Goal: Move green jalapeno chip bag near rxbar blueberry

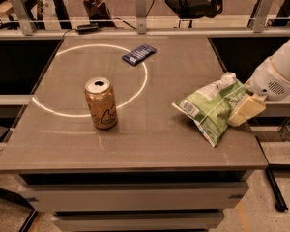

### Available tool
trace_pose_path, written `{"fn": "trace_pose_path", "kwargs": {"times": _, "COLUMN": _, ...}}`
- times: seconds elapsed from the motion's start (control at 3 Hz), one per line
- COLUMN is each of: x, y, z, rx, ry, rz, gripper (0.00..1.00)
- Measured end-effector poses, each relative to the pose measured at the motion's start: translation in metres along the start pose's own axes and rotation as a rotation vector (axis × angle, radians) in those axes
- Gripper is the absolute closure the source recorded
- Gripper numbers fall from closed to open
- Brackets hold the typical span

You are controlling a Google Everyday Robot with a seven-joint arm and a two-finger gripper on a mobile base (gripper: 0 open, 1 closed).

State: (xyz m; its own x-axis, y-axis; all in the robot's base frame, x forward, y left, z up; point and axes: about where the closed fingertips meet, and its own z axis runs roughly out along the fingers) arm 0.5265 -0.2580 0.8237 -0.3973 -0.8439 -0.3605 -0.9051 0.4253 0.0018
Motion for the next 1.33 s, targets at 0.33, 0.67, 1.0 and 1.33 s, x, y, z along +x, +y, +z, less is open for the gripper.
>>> {"fn": "trace_pose_path", "kwargs": {"times": 0.33, "x": -0.001, "y": 0.001, "z": -0.002, "rx": 0.002, "ry": -0.003, "rz": 0.006, "gripper": 0.87}}
{"fn": "trace_pose_path", "kwargs": {"times": 0.67, "x": -0.023, "y": -0.016, "z": -0.030, "rx": 0.104, "ry": -0.086, "rz": 0.006, "gripper": 1.00}}
{"fn": "trace_pose_path", "kwargs": {"times": 1.0, "x": -0.057, "y": -0.043, "z": -0.058, "rx": 0.207, "ry": -0.185, "rz": -0.017, "gripper": 1.00}}
{"fn": "trace_pose_path", "kwargs": {"times": 1.33, "x": -0.076, "y": -0.070, "z": -0.056, "rx": 0.245, "ry": -0.216, "rz": -0.039, "gripper": 1.00}}
